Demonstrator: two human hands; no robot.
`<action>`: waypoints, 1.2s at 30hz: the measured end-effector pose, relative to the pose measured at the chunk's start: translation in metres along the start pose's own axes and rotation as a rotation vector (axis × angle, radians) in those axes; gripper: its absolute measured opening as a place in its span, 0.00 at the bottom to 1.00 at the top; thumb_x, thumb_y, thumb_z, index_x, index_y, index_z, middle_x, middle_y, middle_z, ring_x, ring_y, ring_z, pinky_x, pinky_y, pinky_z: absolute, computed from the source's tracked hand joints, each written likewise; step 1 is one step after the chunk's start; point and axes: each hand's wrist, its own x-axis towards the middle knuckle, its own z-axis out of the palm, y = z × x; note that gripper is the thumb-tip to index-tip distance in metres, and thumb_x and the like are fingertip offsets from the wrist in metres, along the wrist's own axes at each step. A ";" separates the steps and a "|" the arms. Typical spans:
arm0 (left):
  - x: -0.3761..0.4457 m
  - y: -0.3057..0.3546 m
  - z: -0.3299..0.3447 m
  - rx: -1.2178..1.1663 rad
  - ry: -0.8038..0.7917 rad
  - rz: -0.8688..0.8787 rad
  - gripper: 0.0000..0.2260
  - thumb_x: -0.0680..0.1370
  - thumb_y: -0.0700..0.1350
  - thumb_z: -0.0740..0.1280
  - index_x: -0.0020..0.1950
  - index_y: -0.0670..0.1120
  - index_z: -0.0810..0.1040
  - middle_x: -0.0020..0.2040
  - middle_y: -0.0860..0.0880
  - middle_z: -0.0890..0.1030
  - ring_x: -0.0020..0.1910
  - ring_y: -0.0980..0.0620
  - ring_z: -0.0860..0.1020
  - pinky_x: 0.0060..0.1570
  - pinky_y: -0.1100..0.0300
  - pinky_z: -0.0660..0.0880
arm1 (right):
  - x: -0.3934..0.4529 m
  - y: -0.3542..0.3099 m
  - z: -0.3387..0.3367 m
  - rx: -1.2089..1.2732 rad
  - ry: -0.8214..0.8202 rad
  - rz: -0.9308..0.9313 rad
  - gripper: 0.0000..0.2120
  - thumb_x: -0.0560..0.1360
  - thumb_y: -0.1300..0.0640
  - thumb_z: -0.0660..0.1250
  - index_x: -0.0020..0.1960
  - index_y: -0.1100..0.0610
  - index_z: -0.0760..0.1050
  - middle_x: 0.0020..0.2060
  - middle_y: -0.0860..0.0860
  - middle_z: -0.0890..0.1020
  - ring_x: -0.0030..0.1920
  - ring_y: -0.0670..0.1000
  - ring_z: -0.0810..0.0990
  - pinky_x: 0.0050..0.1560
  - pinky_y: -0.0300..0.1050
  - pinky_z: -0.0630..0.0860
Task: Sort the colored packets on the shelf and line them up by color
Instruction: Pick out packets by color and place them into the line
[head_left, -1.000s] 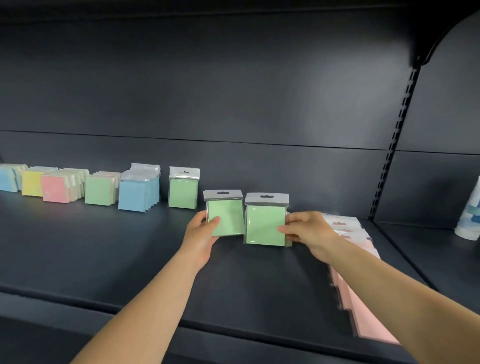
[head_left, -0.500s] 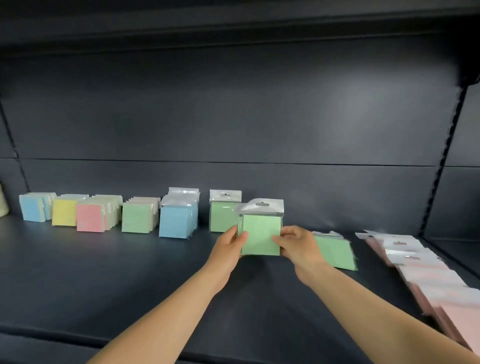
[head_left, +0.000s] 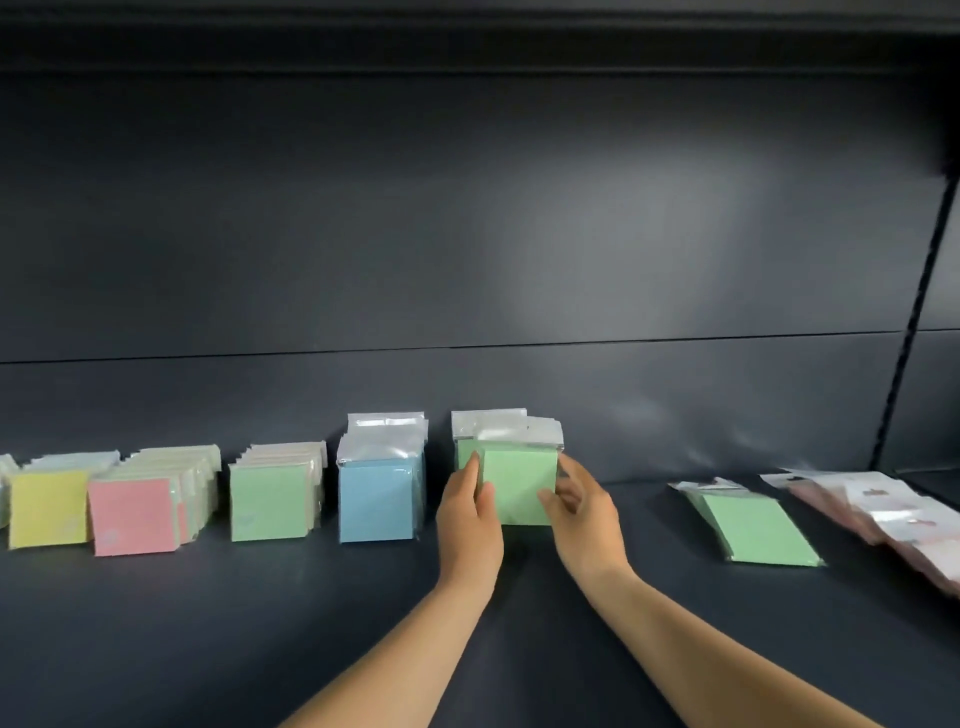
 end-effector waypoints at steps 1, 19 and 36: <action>0.007 -0.003 0.001 0.012 0.030 0.021 0.18 0.81 0.39 0.57 0.72 0.44 0.68 0.67 0.49 0.72 0.63 0.53 0.71 0.62 0.63 0.67 | 0.006 0.001 0.005 -0.010 0.002 -0.002 0.19 0.77 0.65 0.62 0.65 0.49 0.71 0.49 0.44 0.82 0.50 0.41 0.80 0.46 0.28 0.73; 0.043 -0.025 0.014 -0.026 0.050 -0.123 0.19 0.80 0.36 0.55 0.69 0.47 0.70 0.58 0.47 0.78 0.55 0.50 0.75 0.51 0.61 0.70 | 0.041 0.022 0.038 -0.092 -0.070 0.023 0.18 0.77 0.65 0.60 0.60 0.48 0.76 0.49 0.41 0.83 0.51 0.40 0.80 0.53 0.35 0.76; 0.003 0.011 -0.007 0.287 -0.158 -0.060 0.25 0.81 0.45 0.58 0.76 0.40 0.55 0.76 0.44 0.58 0.75 0.47 0.58 0.73 0.54 0.56 | 0.026 -0.020 -0.047 -0.473 0.027 -0.023 0.19 0.76 0.53 0.66 0.65 0.58 0.73 0.63 0.52 0.78 0.65 0.51 0.74 0.61 0.38 0.66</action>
